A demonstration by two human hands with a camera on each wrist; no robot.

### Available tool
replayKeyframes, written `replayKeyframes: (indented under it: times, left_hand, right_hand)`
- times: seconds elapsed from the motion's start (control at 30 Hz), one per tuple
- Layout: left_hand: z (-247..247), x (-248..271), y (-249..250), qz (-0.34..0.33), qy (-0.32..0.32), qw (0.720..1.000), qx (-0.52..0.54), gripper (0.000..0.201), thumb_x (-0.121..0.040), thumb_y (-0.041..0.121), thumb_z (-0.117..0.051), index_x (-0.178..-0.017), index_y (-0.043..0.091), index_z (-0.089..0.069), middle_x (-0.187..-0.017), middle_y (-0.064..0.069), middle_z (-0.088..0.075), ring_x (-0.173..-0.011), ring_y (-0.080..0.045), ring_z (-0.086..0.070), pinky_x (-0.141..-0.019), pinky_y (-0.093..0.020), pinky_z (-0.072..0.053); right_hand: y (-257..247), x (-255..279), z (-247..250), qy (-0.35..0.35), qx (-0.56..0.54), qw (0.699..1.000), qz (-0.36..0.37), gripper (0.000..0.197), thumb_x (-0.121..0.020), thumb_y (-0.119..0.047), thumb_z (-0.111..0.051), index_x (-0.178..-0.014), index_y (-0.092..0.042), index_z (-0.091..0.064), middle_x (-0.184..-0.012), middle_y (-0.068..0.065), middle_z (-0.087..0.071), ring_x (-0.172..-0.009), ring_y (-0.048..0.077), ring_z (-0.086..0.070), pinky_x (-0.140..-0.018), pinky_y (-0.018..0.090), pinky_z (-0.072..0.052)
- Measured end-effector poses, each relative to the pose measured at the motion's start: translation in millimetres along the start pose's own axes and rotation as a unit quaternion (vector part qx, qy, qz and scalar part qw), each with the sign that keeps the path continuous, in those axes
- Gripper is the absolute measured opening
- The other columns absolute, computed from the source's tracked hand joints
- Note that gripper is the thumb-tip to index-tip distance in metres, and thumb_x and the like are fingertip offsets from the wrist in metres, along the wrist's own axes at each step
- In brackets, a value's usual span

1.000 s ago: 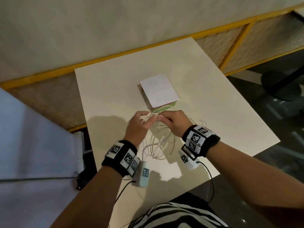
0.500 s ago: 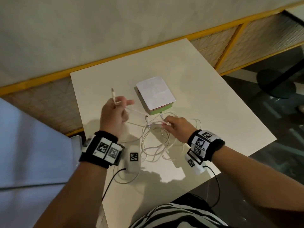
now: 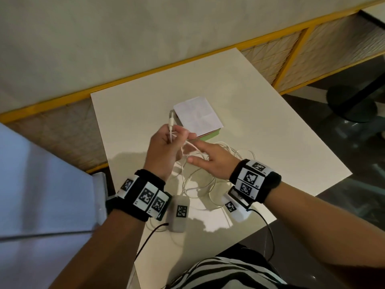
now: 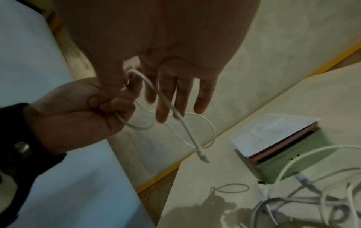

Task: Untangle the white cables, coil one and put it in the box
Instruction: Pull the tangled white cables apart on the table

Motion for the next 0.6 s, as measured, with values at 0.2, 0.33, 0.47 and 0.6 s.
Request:
replayKeyframes:
  times: [0.2, 0.33, 0.47, 0.6]
  left_hand:
    - [36.0, 4.1, -15.0, 0.059, 0.016, 0.998, -0.030, 0.025, -0.092, 0.040, -0.052, -0.089, 0.017, -0.062, -0.069, -0.011, -0.073, -0.033, -0.009, -0.023, -0.039, -0.023, -0.015]
    - [92.9, 13.3, -13.6, 0.042, 0.138, 0.987, 0.069, 0.033, -0.097, 0.042, -0.040, -0.080, 0.021, -0.058, -0.042, 0.004, -0.049, -0.031, -0.006, -0.027, -0.038, -0.020, -0.018]
    - [154.0, 37.0, -11.3, 0.064, 0.285, 0.931, 0.221, 0.038, -0.095, 0.049, -0.040, -0.069, 0.024, -0.052, -0.045, 0.008, -0.037, -0.038, -0.005, -0.026, -0.039, -0.019, -0.019]
    - [176.2, 52.9, -44.1, 0.103, 0.324, 0.907, 0.250, 0.038, -0.098, 0.045, -0.034, -0.070, 0.023, -0.047, -0.042, 0.010, -0.032, -0.035, -0.004, -0.026, -0.040, -0.018, -0.016]
  right_hand:
    - [35.3, 24.1, 11.7, 0.064, 0.005, 0.996, -0.063, 0.019, -0.097, -0.023, -0.044, -0.088, -0.012, -0.057, -0.061, -0.010, -0.045, -0.055, 0.001, -0.046, -0.057, 0.014, -0.034]
    - [94.4, 79.3, 53.5, 0.138, 0.092, 0.973, -0.160, 0.017, -0.095, -0.020, -0.048, -0.079, -0.020, -0.054, -0.062, -0.012, -0.051, -0.059, -0.004, -0.052, -0.057, 0.015, -0.035]
    - [157.5, 137.5, 93.4, 0.102, 0.176, 0.934, -0.295, 0.014, -0.096, -0.026, -0.045, -0.084, -0.024, -0.052, -0.062, -0.005, -0.054, -0.068, 0.027, -0.054, -0.065, 0.031, -0.037]
    - [212.2, 156.4, 90.1, -0.026, 0.226, 0.887, -0.403, 0.034, -0.097, -0.037, -0.036, -0.117, -0.017, -0.055, -0.107, 0.013, -0.059, -0.106, 0.033, -0.055, -0.089, 0.036, -0.040]
Point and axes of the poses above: each hand's wrist, its own x-axis away from the middle knuckle, its own z-axis out of the back of the hand, y = z × x, the point moved 2 cm from there along -x, towards the middle knuckle
